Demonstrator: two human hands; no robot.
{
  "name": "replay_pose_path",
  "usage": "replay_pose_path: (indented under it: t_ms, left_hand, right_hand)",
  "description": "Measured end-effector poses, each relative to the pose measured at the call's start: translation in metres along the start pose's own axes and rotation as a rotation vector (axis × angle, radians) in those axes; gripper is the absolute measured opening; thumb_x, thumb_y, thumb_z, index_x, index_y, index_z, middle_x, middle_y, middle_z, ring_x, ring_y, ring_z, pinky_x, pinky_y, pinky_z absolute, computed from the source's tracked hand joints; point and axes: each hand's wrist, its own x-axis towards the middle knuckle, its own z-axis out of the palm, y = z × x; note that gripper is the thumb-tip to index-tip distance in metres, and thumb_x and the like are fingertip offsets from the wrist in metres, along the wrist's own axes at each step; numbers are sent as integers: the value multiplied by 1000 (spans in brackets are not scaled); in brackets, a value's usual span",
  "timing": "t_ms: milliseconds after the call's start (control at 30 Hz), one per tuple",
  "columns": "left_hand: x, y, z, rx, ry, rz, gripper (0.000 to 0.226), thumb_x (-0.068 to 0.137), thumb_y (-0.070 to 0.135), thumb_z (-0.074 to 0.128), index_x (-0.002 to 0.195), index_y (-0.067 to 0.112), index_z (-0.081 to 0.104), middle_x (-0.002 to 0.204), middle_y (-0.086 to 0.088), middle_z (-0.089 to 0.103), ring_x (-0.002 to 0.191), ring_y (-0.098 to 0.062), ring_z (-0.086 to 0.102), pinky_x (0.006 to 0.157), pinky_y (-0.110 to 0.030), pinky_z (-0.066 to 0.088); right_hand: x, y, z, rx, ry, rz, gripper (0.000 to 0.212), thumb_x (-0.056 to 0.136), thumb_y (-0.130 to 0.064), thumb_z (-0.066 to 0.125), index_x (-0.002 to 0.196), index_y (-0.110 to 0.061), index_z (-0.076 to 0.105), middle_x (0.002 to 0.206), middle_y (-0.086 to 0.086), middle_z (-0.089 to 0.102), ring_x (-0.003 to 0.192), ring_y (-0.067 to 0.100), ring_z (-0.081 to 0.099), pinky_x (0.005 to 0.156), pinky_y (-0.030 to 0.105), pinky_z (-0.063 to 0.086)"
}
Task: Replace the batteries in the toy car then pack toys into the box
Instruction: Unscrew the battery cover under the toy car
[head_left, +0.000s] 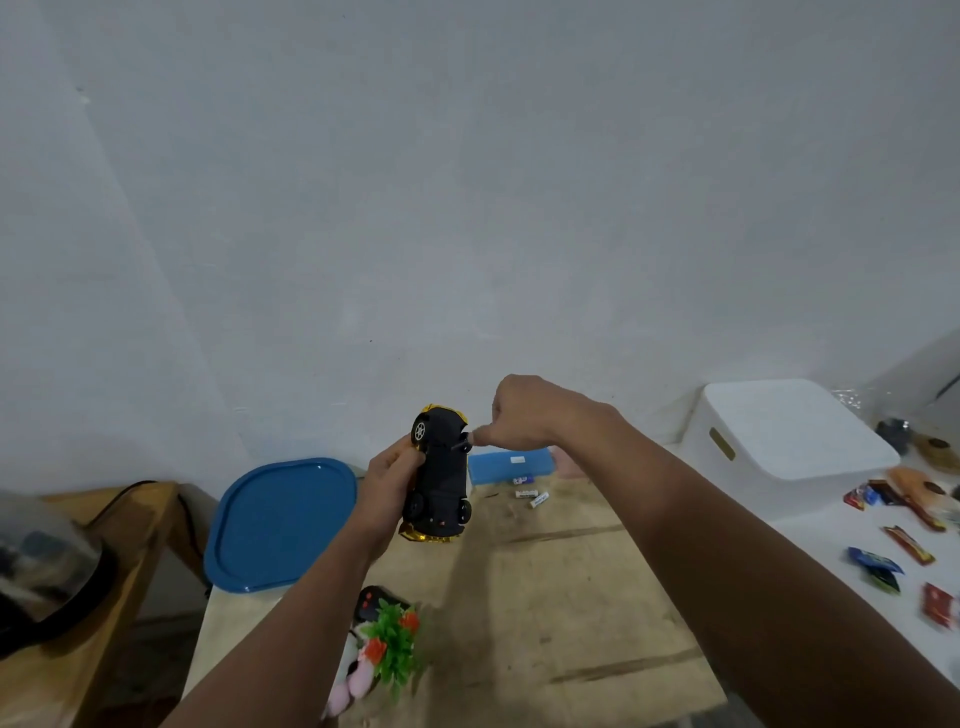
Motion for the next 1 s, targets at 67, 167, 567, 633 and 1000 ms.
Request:
replay_pose_path:
  t_ms: [67, 167, 567, 633, 1000]
  left_hand:
    - [1, -1, 0, -10, 9, -7, 39, 91, 32, 50, 114, 12, 74, 109, -22, 73, 95, -27, 69, 87, -48, 57]
    - [2, -3, -3, -14, 3, -4, 38, 92, 30, 49, 114, 12, 74, 103, -19, 73, 94, -26, 68, 85, -46, 57]
    - [5, -4, -1, -29, -21, 3, 35, 93, 31, 51, 112, 16, 76, 101, -9, 76, 91, -22, 71, 80, -39, 59]
    - [5, -4, 0, -25, -15, 2, 35, 93, 32, 50, 111, 15, 76, 100, -10, 76, 91, -23, 71, 81, -40, 58]
    - [3, -5, -2, -16, -7, -17, 37, 91, 33, 49, 111, 17, 76, 103, -14, 74, 95, -29, 68, 87, -50, 55]
  right_hand:
    - [1, 1, 0, 14, 4, 15, 39, 88, -39, 59, 65, -8, 64, 51, -3, 50, 51, 17, 46, 53, 28, 35]
    - [3, 2, 2, 11, -35, 6, 39, 87, -41, 66, 73, -5, 61, 66, 4, 52, 60, 21, 46, 60, 28, 35]
    - [2, -1, 2, 34, 2, 42, 43, 83, -47, 62, 69, -7, 66, 51, -3, 51, 53, 18, 45, 56, 28, 35]
    - [2, 0, 0, 38, -3, 45, 40, 86, -40, 59, 75, -3, 71, 51, -2, 54, 53, 18, 47, 56, 27, 36]
    - [3, 6, 0, 46, -53, 35, 45, 88, -46, 65, 79, -2, 62, 72, 11, 56, 57, 19, 47, 55, 27, 36]
